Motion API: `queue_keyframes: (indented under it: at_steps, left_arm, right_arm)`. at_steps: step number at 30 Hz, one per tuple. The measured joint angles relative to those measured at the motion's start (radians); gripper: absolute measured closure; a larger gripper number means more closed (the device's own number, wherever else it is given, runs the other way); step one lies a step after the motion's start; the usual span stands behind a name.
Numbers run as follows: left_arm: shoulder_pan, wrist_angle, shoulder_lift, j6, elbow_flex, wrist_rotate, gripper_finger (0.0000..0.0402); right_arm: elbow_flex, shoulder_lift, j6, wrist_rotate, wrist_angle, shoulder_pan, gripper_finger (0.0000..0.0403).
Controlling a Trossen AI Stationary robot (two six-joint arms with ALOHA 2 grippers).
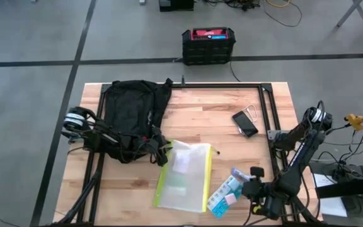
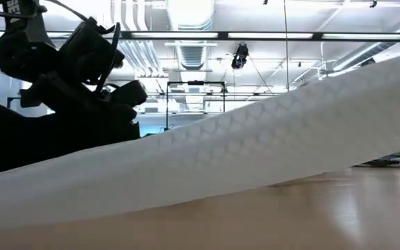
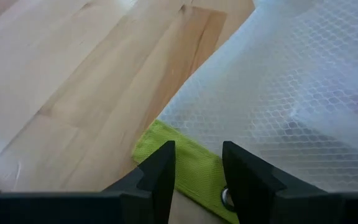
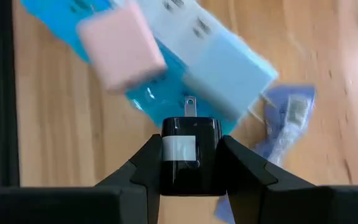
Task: Unpack backpack
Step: Remove the black charger adapter from the zip bag, then remove the game card from the zip bag
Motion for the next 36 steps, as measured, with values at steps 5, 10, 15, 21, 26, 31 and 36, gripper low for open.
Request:
queue_keyframes:
  at_steps: [5,10,15,21,26,31,36]
  left_arm:
    - [-0.001,0.002,0.0,-0.005,0.002,0.0,0.0284]
    - [-0.001,0.003,0.0,-0.005,0.002,0.0,0.0284]
    - [-0.001,0.006,0.0,-0.007,0.003,0.0,0.0284]
    - [-0.001,0.009,-0.001,-0.012,0.003,0.0,0.0284]
    - [-0.001,0.01,-0.001,-0.012,0.003,0.0,0.0284]
    - [-0.001,0.01,-0.001,-0.012,0.004,0.0,0.0284]
    - [-0.001,0.016,-0.003,-0.012,0.004,0.001,0.0284]
  right_arm:
    - [-0.044,-0.001,-0.051,0.034,0.085,-0.007,0.0293]
    - [-0.048,-0.001,-0.101,0.135,0.091,-0.009,0.0293]
    - [-0.056,-0.001,-0.106,0.131,0.1,-0.027,0.0293]
    - [-0.06,-0.001,-0.106,0.129,0.13,-0.035,0.0256]
    - [-0.043,-0.001,-0.106,0.123,0.129,-0.034,0.0188]
    - [-0.023,-0.001,-0.146,0.127,0.127,-0.043,0.0159]
    - [0.012,-0.001,-0.238,0.16,0.122,-0.089,0.0166]
